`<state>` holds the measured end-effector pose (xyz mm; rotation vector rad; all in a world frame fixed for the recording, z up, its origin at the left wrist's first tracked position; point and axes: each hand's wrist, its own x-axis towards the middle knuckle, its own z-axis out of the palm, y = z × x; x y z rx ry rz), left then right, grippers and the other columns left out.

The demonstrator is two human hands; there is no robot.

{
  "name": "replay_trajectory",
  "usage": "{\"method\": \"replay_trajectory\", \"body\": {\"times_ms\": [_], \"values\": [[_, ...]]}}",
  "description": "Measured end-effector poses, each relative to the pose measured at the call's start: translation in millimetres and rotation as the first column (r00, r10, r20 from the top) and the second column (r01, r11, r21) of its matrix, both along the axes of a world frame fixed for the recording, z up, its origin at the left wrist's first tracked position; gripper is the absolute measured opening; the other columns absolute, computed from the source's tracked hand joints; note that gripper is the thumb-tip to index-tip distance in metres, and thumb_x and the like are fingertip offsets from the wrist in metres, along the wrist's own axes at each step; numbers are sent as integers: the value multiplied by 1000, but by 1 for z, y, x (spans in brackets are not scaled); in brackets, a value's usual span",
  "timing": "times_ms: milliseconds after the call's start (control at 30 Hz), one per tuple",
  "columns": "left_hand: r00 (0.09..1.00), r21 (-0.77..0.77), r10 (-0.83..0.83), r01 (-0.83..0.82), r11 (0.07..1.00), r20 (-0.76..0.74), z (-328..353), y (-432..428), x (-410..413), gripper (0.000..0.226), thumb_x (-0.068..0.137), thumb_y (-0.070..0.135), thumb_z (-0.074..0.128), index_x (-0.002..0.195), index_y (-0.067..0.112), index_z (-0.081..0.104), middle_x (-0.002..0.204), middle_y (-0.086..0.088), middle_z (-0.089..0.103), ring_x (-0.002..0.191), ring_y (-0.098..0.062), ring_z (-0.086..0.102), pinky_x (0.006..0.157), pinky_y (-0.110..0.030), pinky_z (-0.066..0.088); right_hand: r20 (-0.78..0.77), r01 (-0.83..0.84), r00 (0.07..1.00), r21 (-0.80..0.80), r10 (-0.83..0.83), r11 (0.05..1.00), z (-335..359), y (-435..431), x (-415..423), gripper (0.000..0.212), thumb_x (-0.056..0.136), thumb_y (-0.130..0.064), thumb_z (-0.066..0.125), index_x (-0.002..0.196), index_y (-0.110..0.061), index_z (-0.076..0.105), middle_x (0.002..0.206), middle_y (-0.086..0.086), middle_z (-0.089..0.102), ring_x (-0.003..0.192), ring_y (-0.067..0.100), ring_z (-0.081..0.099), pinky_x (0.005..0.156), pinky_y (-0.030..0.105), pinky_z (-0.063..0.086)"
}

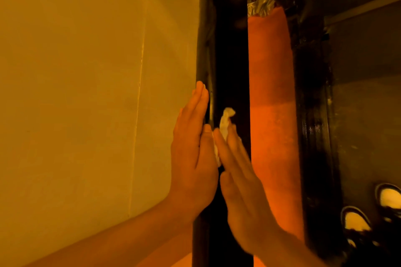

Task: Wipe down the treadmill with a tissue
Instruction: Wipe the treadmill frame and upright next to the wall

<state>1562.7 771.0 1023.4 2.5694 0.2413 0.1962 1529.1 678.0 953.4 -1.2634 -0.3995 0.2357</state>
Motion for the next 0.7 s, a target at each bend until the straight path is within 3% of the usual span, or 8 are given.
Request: {"method": "replay_trajectory", "body": {"times_ms": [67, 167, 233, 300, 367, 500, 567, 700], "values": [[1000, 3, 1, -1, 1000, -5, 0, 0, 0, 52, 106, 16, 33, 157, 10, 37, 167, -1, 34, 155, -15, 30, 122, -60, 29, 1, 10, 1000, -20, -10, 1000, 2, 4, 11, 52, 113, -47, 15, 164, -39, 8, 172, -19, -2, 160, 10, -2, 127, 25, -1], [1000, 22, -7, 7, 1000, -7, -1, -1, 0, 51, 107, 15, 35, 157, 5, 38, 167, -4, 34, 155, -15, 29, 123, -57, 28, 3, 99, 995, -111, -99, 989, 0, 27, 95, 49, 113, -27, 14, 161, -25, 5, 174, -2, 0, 160, 16, -2, 130, 42, 3], [1000, 14, 4, -4, 1000, -18, -1, -2, 1, 49, 108, 13, 37, 157, 5, 37, 167, -4, 34, 155, -15, 29, 124, -56, 28, -79, 119, 989, -121, -129, 986, -4, 37, 142, 51, 112, -25, 15, 163, -19, 7, 174, 4, 4, 161, 18, -1, 130, 44, 3], [1000, 22, 3, -3, 1000, -25, 0, -1, 1, 50, 109, 16, 38, 158, 7, 37, 167, -4, 33, 155, -14, 28, 124, -54, 28, -103, 110, 988, -91, -120, 990, -11, 40, 128, 50, 115, -23, 19, 164, -17, 9, 174, 2, 3, 160, 16, -3, 130, 44, 3], [1000, 52, -4, 6, 999, -29, 0, -1, 0, 52, 108, 19, 38, 158, 8, 36, 168, -3, 32, 155, -12, 27, 125, -53, 28, -117, 97, 988, -42, -101, 994, -16, 30, 62, 52, 115, -36, 17, 165, -26, 7, 174, -8, 1, 160, 10, -4, 131, 43, 2], [999, 74, -3, 5, 997, -38, 1, -2, 1, 55, 107, 25, 37, 159, 9, 34, 169, -1, 29, 156, -9, 24, 126, -52, 26, -236, -25, 971, -12, 21, 1000, -9, 2, -46, 57, 98, -78, 8, 153, -67, -1, 166, -36, -5, 157, -1, -5, 130, 43, -2], [999, 80, -11, 14, 997, -37, 1, -2, 1, 55, 107, 25, 38, 159, 10, 34, 169, -2, 29, 156, -10, 24, 125, -53, 26, -214, -15, 977, -73, -1, 997, -10, 6, -19, 60, 102, -70, 4, 159, -52, -4, 166, -34, -12, 157, 0, -8, 130, 38, -3], [999, 78, -16, 18, 997, -34, 1, -1, 1, 56, 106, 27, 40, 158, 8, 36, 168, -4, 30, 156, -12, 25, 125, -52, 26, -92, 67, 992, -206, -87, 976, -23, 37, 106, 56, 110, -35, 8, 164, -21, -2, 173, -4, -11, 160, 16, -11, 130, 45, -6]]}}
